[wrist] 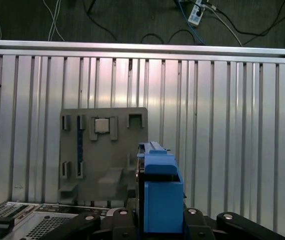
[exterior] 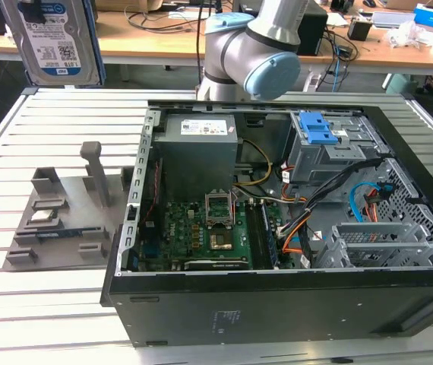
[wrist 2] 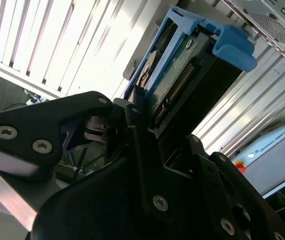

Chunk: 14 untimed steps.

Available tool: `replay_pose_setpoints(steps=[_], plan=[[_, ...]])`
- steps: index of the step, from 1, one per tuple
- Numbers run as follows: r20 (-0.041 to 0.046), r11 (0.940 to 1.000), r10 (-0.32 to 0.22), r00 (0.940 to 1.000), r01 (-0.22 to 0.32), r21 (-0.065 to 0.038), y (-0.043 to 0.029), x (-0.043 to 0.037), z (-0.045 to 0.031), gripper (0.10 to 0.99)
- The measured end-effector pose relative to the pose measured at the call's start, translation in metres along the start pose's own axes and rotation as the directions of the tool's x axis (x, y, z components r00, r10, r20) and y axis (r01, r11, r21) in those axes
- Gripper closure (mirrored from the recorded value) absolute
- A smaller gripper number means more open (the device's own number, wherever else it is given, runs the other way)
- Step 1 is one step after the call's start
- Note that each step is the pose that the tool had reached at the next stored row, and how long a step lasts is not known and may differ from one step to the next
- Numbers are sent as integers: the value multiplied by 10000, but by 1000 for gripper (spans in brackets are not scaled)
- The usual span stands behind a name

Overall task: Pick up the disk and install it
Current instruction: 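Pick up the disk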

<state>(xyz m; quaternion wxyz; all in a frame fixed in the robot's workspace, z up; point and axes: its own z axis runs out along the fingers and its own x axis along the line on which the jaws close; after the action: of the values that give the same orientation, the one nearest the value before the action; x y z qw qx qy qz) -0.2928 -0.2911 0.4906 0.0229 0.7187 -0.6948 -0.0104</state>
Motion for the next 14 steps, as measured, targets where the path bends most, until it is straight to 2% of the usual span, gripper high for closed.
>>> replay_pose_setpoints(steps=[14], plan=[[-4,10000,0,10000,0,-11,-488,16,-23,725]])
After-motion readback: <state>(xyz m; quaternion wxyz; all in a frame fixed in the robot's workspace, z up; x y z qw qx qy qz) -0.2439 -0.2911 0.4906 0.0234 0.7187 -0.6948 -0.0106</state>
